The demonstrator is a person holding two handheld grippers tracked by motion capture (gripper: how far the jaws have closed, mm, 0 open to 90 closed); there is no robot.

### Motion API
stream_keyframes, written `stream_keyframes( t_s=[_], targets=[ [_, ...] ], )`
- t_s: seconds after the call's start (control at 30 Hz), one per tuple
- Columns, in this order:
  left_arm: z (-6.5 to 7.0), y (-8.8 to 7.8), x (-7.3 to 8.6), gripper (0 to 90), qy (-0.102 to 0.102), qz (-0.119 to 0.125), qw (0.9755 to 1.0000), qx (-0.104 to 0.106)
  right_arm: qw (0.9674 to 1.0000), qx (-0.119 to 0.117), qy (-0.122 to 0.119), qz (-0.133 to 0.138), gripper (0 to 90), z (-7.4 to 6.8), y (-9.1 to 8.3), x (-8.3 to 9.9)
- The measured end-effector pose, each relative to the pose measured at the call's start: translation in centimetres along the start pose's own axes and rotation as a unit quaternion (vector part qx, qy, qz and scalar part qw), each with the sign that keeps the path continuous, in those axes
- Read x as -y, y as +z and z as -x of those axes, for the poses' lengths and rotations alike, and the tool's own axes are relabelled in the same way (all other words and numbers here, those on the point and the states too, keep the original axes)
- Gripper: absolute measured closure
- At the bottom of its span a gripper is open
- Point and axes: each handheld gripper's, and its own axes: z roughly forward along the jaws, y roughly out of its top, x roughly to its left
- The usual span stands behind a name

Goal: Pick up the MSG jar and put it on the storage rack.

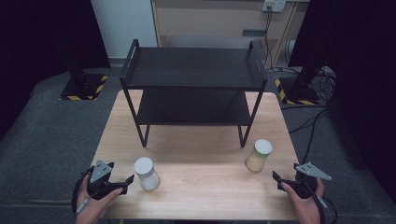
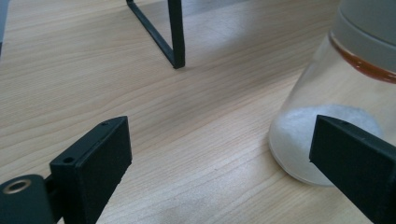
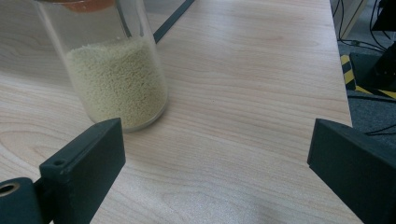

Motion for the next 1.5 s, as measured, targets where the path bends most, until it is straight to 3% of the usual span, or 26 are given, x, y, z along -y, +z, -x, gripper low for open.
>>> stream_keyframes(
  t_s=[0.2, 0.5, 0.97, 1.5],
  targets=[
    [-0.2, -0.1, 0.2, 4.3, 0.020, 0.012, 0.9996, 0.014, 1.0000, 0.000, -0.002, 0.000, 4.6, 0.0, 0.0, 0.0],
    [-0.5, -0.1, 0.2, 4.3, 0.033, 0.015, 0.9989, 0.031, 1.0000, 0.000, -0.002, -0.002, 4.6, 0.0, 0.0, -0.1],
    [-1.2, 0.0, 0.2, 4.6, 0.071, 0.019, 0.9945, 0.074, 1.0000, -0.002, -0.004, -0.003, 4.6, 0.0, 0.1, -0.1],
    [-0.8, 0.5, 0.1, 4.5, 0.079, 0.043, 0.9894, 0.114, 1.0000, -0.003, -0.006, -0.005, 4.6, 0.0, 0.1, -0.2]
  ],
)
